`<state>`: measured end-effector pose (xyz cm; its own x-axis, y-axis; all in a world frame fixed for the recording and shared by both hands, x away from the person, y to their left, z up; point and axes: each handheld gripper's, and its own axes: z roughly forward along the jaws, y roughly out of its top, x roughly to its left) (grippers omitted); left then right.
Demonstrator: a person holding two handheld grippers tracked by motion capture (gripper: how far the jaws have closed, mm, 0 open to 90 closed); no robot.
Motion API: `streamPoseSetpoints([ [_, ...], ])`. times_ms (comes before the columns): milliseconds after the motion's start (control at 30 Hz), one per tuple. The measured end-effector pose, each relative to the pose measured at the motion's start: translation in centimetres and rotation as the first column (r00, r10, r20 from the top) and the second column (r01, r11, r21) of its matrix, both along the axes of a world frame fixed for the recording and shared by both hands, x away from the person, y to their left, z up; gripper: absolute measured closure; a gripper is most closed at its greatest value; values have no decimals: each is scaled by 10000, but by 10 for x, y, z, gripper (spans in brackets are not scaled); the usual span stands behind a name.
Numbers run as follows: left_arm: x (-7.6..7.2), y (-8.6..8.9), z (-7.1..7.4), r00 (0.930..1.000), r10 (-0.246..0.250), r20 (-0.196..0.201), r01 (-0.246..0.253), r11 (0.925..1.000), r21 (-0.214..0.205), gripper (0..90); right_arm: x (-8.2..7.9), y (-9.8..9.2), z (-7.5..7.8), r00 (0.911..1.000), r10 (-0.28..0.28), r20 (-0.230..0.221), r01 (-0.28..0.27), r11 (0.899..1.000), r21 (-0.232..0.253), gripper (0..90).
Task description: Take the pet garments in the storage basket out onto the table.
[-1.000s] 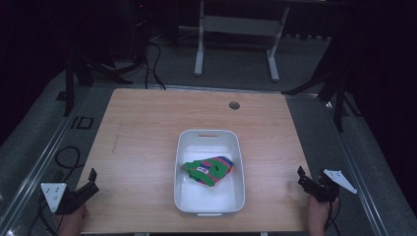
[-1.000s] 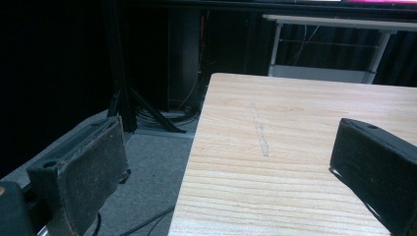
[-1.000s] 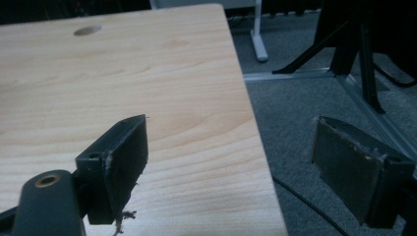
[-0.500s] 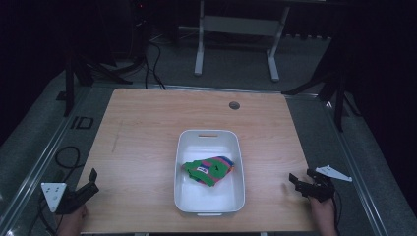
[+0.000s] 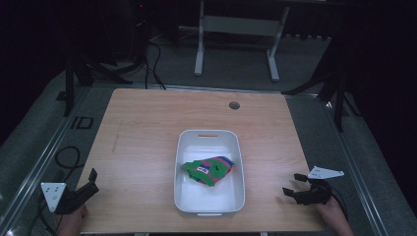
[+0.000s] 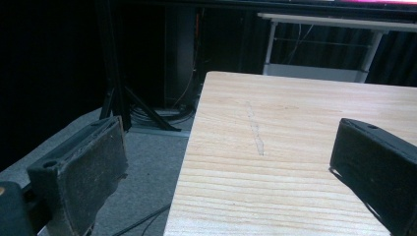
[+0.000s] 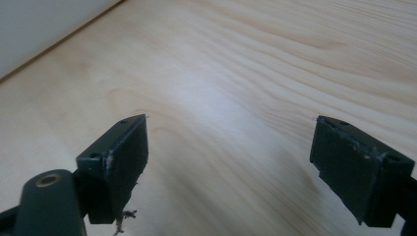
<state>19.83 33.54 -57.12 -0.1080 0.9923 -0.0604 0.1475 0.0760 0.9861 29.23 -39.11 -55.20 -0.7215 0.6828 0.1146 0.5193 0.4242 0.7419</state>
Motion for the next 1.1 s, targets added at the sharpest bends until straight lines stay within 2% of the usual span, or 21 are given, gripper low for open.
streamPoseSetpoints([
  [67, 0, 0, 0, 10000, -7, 3, 7, 10000, -6, 12, 1, 7, 3, 9969, 782, 88, -780, 9968, -169, 142],
  [100, 0, 0, 0, 10000, -12, 11, 12, 10000, -11, 12, 1, 10, 4, 9946, 1039, 72, -1037, 9944, -209, 142],
  [133, 0, 0, 0, 10000, -12, 11, 12, 10000, -11, 12, 1, 10, 4, 9946, 1039, 72, -1037, 9944, -209, 142],
  [167, 0, 0, 0, 10000, -16, 7, 16, 10000, -4, 12, 1, 14, 6, 9889, 1481, -55, -1482, 9887, -239, 142],
  [267, 0, 0, 0, 10000, -68, -29, 68, 10000, 46, 12, 0, 27, 13, 9718, 2289, -563, -2313, 9720, -411, 147],
  [333, 0, -1, 0, 9999, -91, -45, 91, 9999, 75, 12, -1, 34, 17, 9623, 2608, -779, -2656, 9622, -606, 147],
  [400, 0, 0, 0, 9999, -103, -44, 104, 9999, 65, 12, -1, 41, 23, 9518, 2884, -1049, -2951, 9538, -555, 147],
  [500, 0, -1, 0, 9999, -99, -36, 99, 9999, 79, 11, -2, 51, 33, 9347, 3365, -1141, -3444, 9371, -573, 146],
  [633, 0, -1, 0, 9999, -130, -25, 131, 9998, 131, 11, 1, 65, 50, 9170, 3775, -1287, -3873, 9199, -612, 142],
  [733, 0, -1, 0, 9999, -142, -21, 142, 9998, 101, 12, 1, 78, 64, 9039, 4135, -1092, -4222, 9036, -729, 132],
  [833, 1, 0, 0, 9997, -215, -73, 215, 9998, 38, 11, 3, 89, 76, 8982, 4286, -981, -4353, 8981, -621, 132],
  [933, 1, 0, 0, 9996, -250, -93, 250, 9997, -28, 12, 6, 101, 88, 8982, 4334, -739, -4379, 8968, -635, 134],
  [1100, 0, 0, 0, 9997, -247, -11, 247, 9997, -5, 12, 13, 123, 108, 8823, 4690, -404, -4706, 8806, -560, 137],
])
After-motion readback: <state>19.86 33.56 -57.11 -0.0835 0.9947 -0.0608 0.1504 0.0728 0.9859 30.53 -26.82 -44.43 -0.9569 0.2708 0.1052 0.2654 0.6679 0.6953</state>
